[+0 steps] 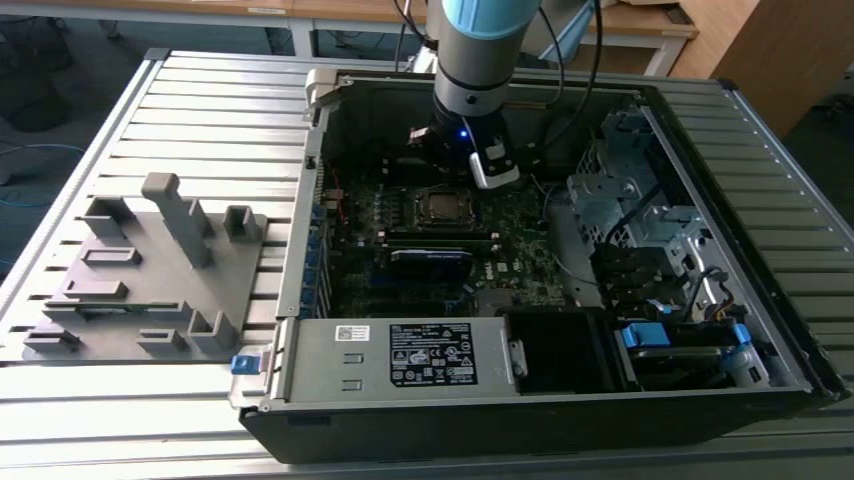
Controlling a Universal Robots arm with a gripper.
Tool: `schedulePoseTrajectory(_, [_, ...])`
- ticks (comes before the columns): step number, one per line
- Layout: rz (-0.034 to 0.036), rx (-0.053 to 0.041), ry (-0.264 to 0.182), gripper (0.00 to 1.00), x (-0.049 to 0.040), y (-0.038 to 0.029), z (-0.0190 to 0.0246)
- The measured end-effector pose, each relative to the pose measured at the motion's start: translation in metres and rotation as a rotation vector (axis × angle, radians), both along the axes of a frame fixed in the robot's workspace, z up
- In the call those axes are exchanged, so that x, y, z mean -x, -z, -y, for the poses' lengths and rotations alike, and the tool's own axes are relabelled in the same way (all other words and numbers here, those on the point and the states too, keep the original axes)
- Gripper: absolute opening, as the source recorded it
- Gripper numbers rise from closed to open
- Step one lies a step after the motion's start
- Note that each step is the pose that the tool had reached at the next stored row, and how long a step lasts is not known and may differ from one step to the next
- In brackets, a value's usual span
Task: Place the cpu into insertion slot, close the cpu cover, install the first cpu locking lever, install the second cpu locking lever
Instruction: 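Install the first cpu locking lever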
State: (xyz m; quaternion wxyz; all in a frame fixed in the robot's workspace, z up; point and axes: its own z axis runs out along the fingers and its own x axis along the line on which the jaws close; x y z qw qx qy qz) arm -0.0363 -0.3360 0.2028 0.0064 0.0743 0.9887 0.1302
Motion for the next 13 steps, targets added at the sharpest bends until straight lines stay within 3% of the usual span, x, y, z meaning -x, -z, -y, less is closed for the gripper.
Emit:
schedulePoseTrajectory(10, [0.0012, 0.0092, 0.030, 0.10, 0.0003, 0.0003, -0.0064])
schedulePoseTrajectory(13, [0.0053, 0.0117, 0.030, 0.10, 0.0004, 0.0006, -0.0064])
